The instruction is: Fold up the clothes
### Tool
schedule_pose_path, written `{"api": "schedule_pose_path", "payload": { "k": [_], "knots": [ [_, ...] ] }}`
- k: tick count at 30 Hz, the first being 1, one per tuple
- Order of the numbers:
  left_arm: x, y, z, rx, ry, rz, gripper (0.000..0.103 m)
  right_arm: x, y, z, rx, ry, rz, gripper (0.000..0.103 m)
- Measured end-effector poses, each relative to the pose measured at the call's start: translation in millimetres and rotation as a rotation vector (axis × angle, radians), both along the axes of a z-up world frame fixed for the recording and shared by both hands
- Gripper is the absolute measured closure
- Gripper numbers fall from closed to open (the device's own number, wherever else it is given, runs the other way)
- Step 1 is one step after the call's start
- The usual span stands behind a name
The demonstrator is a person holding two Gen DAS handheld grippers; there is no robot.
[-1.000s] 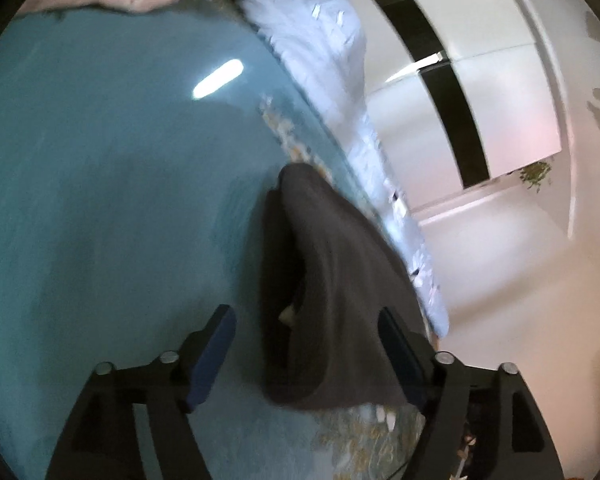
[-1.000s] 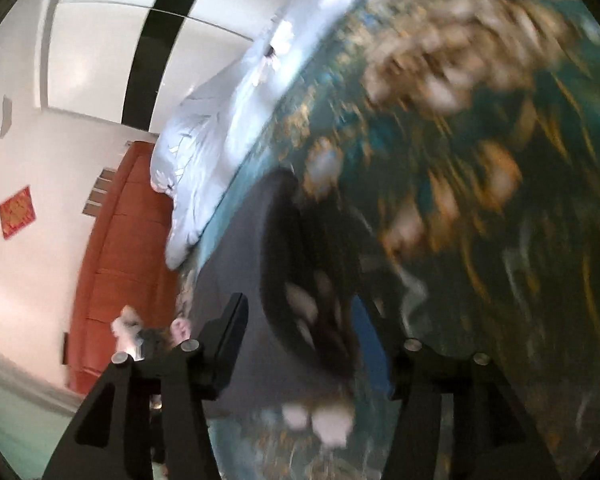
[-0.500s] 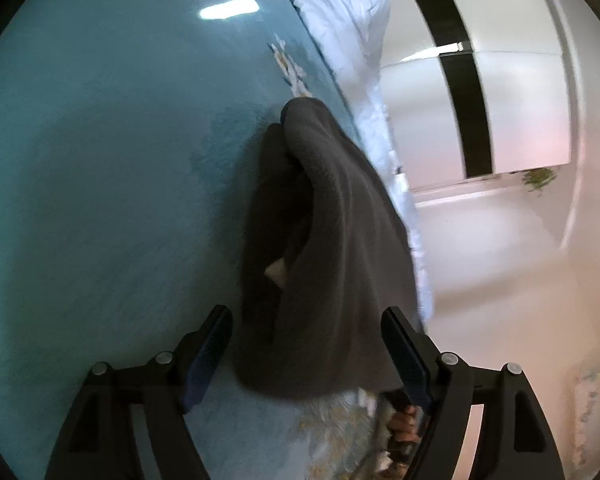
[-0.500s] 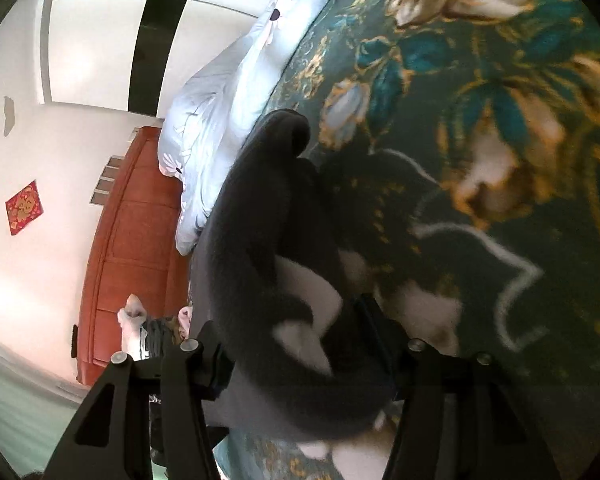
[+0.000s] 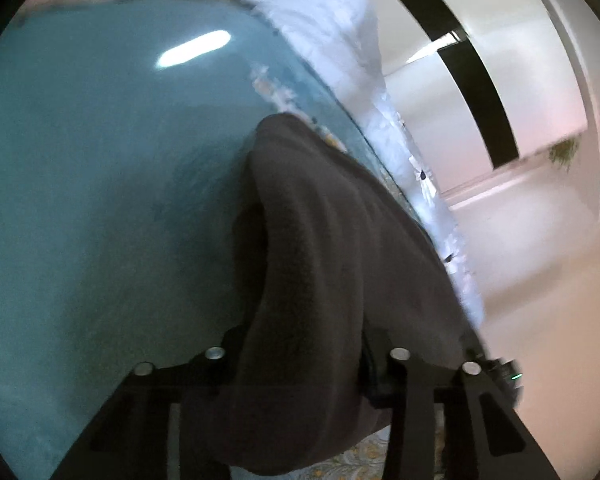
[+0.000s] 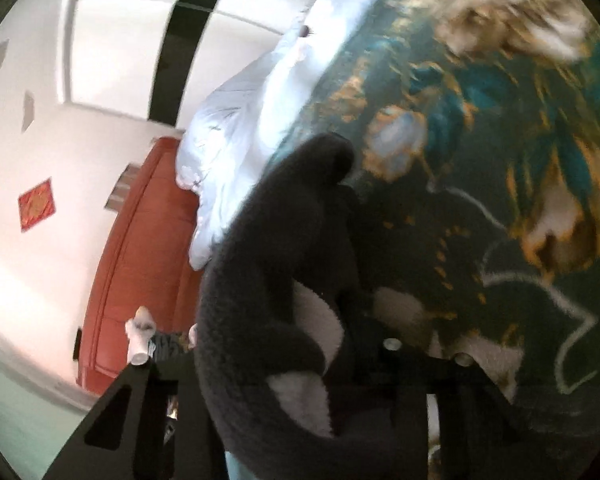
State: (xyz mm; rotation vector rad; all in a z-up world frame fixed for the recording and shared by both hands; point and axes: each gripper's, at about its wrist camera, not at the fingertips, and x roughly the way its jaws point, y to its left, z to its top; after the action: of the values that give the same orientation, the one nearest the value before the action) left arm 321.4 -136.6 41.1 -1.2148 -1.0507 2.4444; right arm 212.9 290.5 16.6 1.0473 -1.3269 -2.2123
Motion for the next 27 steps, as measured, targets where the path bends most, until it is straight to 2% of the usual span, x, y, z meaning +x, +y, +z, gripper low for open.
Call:
{"api": "schedule_pose_path", "payload": {
  "k": [5,11,13,15,17,20,22,23,26,27],
  "knots": [
    [-18.7,59.5,50.8,-0.067,0.124,-0.107,0.067,0.3,29.3,37.0,-0.012,0.080,0.006,0.069],
    [-42.1,131.6,111.1,-0.137,0.274,-0.239,0.067,20.1,117.9,92.4,0.041,0.196,-0.116,0.070],
    [-51.4,165.3,113.4,-0.143,0.315,-0.292,0.067,36.5,149.8,107.5,0.075,0.257,-0.165,0.070],
    [-62.4,196.4,101.7,-0.149,0.311,-0.339,0.067,53.6,174.8,111.6,0.124,0.295,-0.215,0.070],
    [-74.9,226.3,75.5,-0.152,0.251,-0.380,0.067,66.9,197.8,99.0,0.162,0.283,-0.240,0.070],
    [-83.8,249.2,35.2,-0.132,0.134,-0.420,0.067,74.2,222.8,57.5,0.187,0.153,-0.272,0.070],
    [-80.5,250.7,21.7,-0.122,0.103,-0.424,0.067,79.0,234.7,26.9,0.149,0.079,-0.285,0.070],
    [-79.9,247.5,17.6,-0.108,0.095,-0.426,0.067,84.0,240.0,16.5,0.112,0.076,-0.289,0.070],
    [-81.9,230.9,5.9,-0.007,0.025,-0.438,0.063,87.7,243.8,0.8,0.033,0.073,-0.293,0.066],
    [-82.6,225.2,2.0,0.028,0.001,-0.441,0.061,87.6,244.4,-1.2,0.031,0.060,-0.297,0.061]
  ]
}}
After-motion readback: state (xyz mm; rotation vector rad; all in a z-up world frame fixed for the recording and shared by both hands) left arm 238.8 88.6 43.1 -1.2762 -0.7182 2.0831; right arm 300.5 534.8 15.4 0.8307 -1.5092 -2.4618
